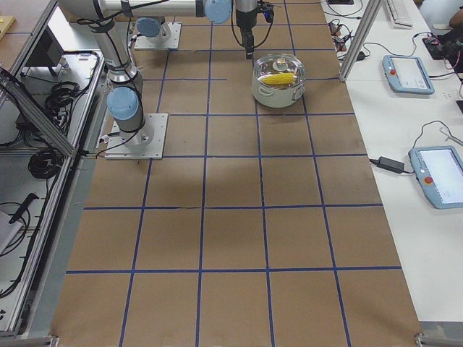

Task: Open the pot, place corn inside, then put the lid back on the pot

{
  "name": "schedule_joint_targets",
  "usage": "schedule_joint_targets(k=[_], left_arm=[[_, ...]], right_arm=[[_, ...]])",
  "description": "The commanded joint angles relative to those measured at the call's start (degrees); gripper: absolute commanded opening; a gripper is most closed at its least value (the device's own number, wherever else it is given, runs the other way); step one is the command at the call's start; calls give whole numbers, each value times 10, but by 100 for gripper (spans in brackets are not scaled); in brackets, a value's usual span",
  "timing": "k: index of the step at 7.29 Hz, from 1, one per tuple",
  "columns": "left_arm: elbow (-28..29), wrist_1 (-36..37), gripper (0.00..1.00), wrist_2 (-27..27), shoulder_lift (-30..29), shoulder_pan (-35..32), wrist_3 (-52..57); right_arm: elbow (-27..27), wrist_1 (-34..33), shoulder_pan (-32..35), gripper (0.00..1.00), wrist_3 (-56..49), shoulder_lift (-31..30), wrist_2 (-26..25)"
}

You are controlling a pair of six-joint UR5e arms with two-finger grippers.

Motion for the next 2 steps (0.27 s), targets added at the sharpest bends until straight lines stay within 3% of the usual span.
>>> schedule_joint_targets(k=[1,2], left_arm=[[0,0,100,0,0,0,0],[0,0,100,0,0,0,1]], right_arm=[[22,-7,-16,100,-4,-7,0],[29,-11,-19,100,-4,-7,0]])
